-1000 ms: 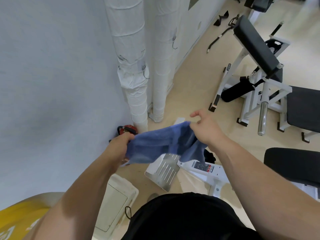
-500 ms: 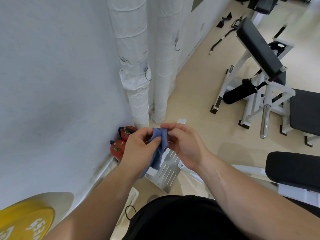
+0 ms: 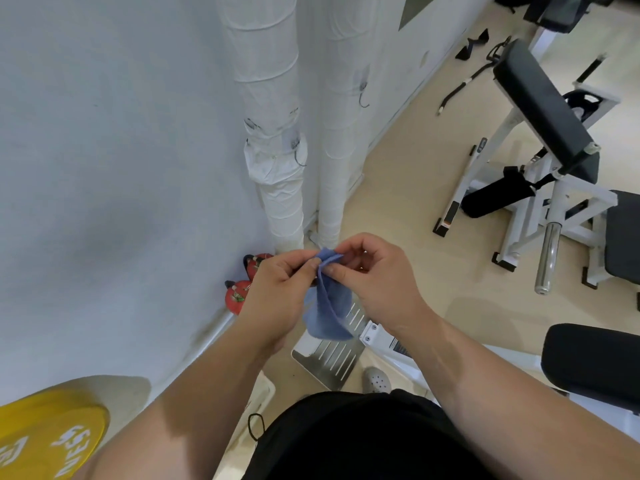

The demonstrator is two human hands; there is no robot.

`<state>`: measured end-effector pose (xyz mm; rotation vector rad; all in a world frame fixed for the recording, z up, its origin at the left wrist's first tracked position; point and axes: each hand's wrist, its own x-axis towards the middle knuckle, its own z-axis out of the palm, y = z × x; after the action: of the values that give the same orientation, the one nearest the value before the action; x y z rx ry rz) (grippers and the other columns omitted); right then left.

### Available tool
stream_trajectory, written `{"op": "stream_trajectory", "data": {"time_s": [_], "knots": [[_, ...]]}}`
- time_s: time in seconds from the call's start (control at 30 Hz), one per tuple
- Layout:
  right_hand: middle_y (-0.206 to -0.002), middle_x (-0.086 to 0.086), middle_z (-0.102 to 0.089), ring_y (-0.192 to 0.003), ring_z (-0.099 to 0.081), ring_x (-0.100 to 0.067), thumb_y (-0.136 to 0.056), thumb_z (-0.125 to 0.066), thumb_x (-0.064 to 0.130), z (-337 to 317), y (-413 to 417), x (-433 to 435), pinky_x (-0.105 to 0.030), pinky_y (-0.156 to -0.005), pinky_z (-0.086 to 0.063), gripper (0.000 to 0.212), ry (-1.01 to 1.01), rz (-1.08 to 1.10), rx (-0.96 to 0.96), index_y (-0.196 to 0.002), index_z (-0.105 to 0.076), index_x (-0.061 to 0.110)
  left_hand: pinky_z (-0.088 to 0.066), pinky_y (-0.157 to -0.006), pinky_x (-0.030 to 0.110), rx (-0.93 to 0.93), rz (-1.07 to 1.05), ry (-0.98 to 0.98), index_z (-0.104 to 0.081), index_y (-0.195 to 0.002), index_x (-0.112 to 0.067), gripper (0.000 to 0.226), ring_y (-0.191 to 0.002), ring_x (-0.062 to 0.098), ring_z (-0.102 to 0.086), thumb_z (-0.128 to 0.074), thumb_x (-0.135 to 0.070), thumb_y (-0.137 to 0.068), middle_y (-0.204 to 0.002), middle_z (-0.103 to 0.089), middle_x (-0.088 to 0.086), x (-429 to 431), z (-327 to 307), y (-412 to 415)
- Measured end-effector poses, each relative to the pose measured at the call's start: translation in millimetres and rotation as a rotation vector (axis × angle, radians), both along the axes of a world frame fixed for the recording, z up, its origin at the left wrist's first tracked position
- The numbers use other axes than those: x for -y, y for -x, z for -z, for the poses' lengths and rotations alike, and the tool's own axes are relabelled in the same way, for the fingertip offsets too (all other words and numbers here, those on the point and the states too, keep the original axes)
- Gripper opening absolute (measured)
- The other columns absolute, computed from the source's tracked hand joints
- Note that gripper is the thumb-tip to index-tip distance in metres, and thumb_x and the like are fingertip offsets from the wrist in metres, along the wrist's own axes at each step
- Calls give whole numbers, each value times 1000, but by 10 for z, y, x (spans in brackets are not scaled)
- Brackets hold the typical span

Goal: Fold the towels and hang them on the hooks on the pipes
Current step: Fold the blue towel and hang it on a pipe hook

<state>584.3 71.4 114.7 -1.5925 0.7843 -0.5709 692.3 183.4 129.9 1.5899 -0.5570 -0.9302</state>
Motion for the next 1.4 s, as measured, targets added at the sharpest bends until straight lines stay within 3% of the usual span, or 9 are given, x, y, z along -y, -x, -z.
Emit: {"op": "stream_trajectory", "data": {"time_s": [0.17, 0.3, 0.57, 0.87, 0.97, 1.13, 1.2, 1.3, 1.4], "knots": [[-70, 8, -63, -62, -58, -3, -76, -87, 18, -2, 118, 274, -19, -60, -46, 19, 157, -76, -73, -70, -69, 22, -54, -73, 16, 103, -44, -94, -82, -98, -21, 22, -79, 0, -72, -62, -12, -98, -84, -79, -10, 145, -77, 33], [-85, 7, -65, -84, -63, -10, -75, -85, 21, -45, 225, 544, -21, -77, -48, 16, 383, -260, -100, -71, -70, 22, -49, -60, 22, 112, -84, -178, -82, -87, -17, 15, -59, 3, -66, -71, -9, -92, -70, -76, -5, 341, -164, 147], [-67, 7, -68, -62, -59, -1, -78, -84, 15, -109, 484, 1128, -17, -64, -49, 23, 228, -431, -35, -69, -66, 28, -42, -63, 51, 46, -133, -112, -78, -84, -7, 30, -71, 32, -54, -73, -36, -77, -95, -61, 45, 755, -258, 552], [-63, -1, -63, -59, -52, -8, -81, -79, 8, 14, 752, 1634, -26, -57, -47, 21, 139, -468, 90, -71, -64, 20, -58, -64, 47, 253, -346, -121, -80, -92, -16, 9, -61, 25, -69, -74, -9, -89, -67, -72, 7, 1237, -195, 1171], [-69, -12, -64, -61, -52, -9, -86, -76, 9, 18, 782, 1711, -29, -60, -49, 16, 93, -519, 137, -76, -64, 12, -56, -59, 64, 240, -412, -81, -78, -92, -11, 11, -63, 54, -62, -68, -7, -93, -72, -67, 28, 1313, -240, 1260], [-75, -2, -65, -68, -57, -6, -89, -73, 13, -27, 748, 1773, -28, -68, -52, 15, 103, -599, 132, -79, -62, 15, -45, -56, 75, 224, -487, -9, -77, -93, -11, 13, -69, 62, -58, -72, -19, -83, -83, -62, 39, 1345, -269, 1305], [-77, -2, -66, -71, -59, -7, -90, -72, 13, -54, 734, 1796, -28, -71, -52, 15, 105, -624, 164, -80, -61, 15, -48, -56, 71, 214, -490, 22, -77, -94, -10, 12, -63, 54, -58, -76, -15, -84, -80, -62, 38, 1344, -282, 1326], [-76, -2, -64, -71, -57, -9, -92, -70, 15, -82, 731, 1818, -27, -69, -50, 14, 126, -662, 204, -82, -60, 15, -56, -66, 38, 197, -543, 62, -77, -94, -5, 9, -70, 22, -69, -72, 1, -89, -78, -74, 14, 1374, -294, 1373], [-72, 2, -60, -68, -53, -10, -94, -66, 20, -80, 732, 1830, -28, -66, -48, 15, 126, -680, 217, -83, -57, 17, -54, -67, 24, 168, -597, 76, -76, -90, -4, 10, -73, 16, -70, -68, 1, -92, -84, -77, 12, 1416, -297, 1386]]}}
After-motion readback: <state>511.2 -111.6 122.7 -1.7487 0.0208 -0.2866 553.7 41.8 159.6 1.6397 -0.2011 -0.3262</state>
